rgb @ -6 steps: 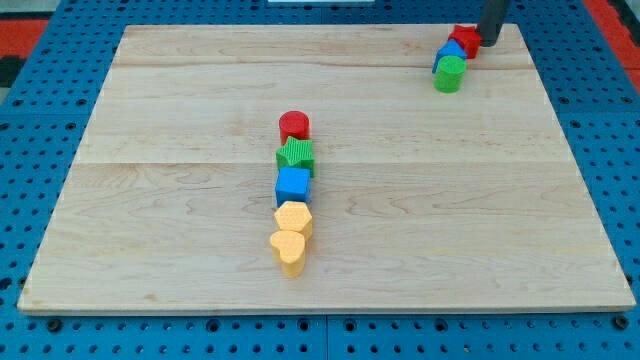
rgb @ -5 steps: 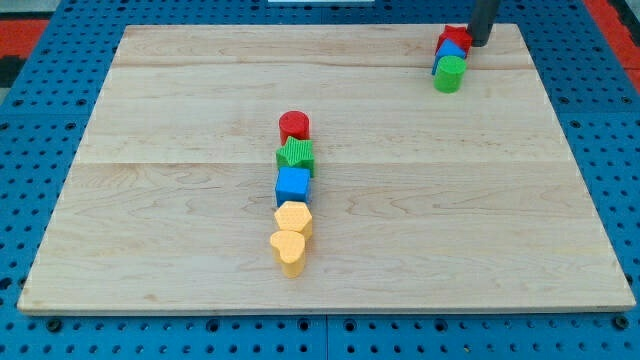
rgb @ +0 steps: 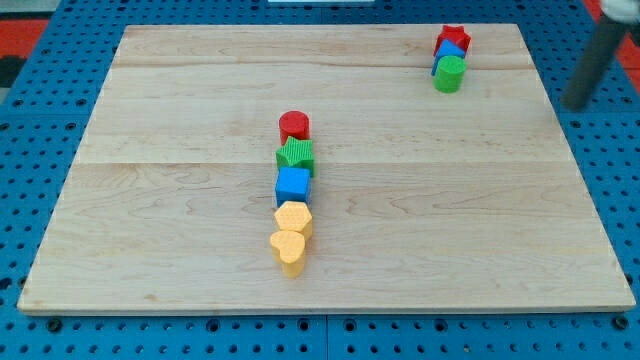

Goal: Move yellow heart into green circle

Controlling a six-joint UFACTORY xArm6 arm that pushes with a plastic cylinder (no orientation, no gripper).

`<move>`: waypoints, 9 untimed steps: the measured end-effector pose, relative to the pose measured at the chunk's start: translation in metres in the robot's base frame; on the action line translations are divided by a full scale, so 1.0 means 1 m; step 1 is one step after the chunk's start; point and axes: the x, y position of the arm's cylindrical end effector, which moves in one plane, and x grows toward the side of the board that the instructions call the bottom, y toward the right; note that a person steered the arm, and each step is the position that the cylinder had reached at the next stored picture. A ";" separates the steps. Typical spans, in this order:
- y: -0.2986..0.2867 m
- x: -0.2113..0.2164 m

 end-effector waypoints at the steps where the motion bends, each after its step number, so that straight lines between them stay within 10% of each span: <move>1: -0.069 0.119; 3: -0.226 0.212; 5: -0.381 0.199; 9: -0.273 0.129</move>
